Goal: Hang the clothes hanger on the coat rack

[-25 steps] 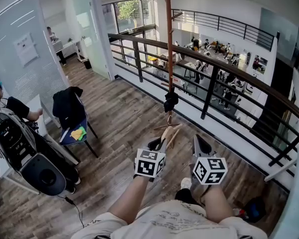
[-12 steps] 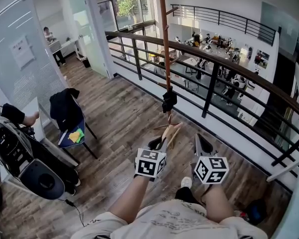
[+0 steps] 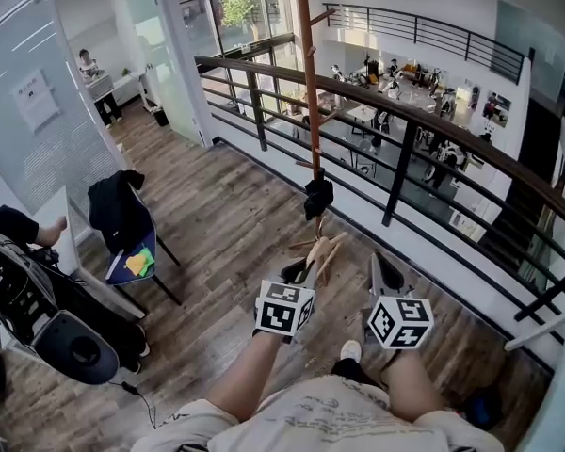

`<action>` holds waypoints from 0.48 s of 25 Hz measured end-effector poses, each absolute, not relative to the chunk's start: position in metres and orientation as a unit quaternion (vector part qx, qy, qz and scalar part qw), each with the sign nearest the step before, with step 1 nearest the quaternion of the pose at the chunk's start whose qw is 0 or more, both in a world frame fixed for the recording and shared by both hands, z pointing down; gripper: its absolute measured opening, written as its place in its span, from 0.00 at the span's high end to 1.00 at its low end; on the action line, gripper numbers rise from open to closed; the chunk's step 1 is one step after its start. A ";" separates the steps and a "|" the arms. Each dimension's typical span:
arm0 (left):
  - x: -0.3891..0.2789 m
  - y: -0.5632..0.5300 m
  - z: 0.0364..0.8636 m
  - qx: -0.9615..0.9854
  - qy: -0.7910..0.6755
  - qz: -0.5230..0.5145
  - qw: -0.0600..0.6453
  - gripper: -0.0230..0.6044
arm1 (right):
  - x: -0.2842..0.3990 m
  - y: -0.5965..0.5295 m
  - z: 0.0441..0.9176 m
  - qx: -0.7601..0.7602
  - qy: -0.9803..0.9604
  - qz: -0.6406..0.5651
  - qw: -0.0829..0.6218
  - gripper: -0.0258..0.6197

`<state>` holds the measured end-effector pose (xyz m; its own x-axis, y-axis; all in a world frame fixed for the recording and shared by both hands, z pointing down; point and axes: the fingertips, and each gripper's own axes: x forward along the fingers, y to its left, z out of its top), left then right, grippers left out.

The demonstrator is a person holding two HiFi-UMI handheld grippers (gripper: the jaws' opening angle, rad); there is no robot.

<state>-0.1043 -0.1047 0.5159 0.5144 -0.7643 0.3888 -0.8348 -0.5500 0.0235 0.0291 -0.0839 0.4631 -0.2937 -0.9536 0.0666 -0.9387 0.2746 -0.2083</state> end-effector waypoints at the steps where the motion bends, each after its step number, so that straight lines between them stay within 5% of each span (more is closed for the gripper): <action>1: -0.104 -0.111 0.516 0.863 -0.464 0.171 0.105 0.88 | 0.031 -0.090 0.462 -0.595 0.796 -0.104 0.041 0.96; 12: -0.090 -0.183 0.514 0.853 -0.477 0.171 0.126 0.88 | 0.050 -0.164 0.465 -0.590 0.799 -0.112 0.037 0.96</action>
